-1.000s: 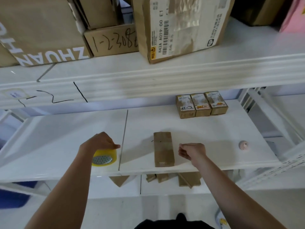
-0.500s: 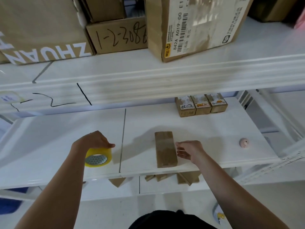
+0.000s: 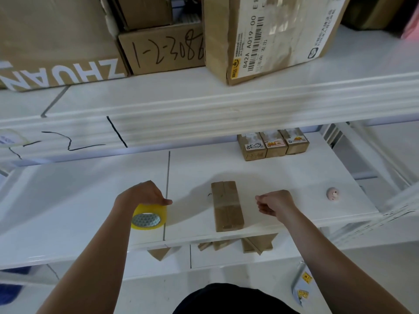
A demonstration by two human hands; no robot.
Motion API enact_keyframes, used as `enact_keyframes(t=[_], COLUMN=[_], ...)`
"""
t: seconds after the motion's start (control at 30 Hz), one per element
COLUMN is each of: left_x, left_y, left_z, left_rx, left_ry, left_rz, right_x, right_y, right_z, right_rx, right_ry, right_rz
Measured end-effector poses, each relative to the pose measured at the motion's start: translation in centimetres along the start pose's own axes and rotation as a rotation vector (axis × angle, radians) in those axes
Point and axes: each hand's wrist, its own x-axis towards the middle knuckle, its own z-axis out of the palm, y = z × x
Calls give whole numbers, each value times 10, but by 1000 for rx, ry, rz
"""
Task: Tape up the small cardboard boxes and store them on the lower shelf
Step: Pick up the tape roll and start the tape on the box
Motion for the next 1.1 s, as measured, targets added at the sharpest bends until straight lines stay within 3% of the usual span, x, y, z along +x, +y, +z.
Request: enact_keyframes(t=[0.67,1.1], left_x=[2,18], left_y=[27,21], left_z=[22,34], left_rx=[44,34], left_ry=[-21,21], left_rz=[58,4], right_x=[12,10], right_y=[5,10], right_z=[-16,-11], right_rx=[-35,-120], right_ry=[74,108], right_rz=[-32,19])
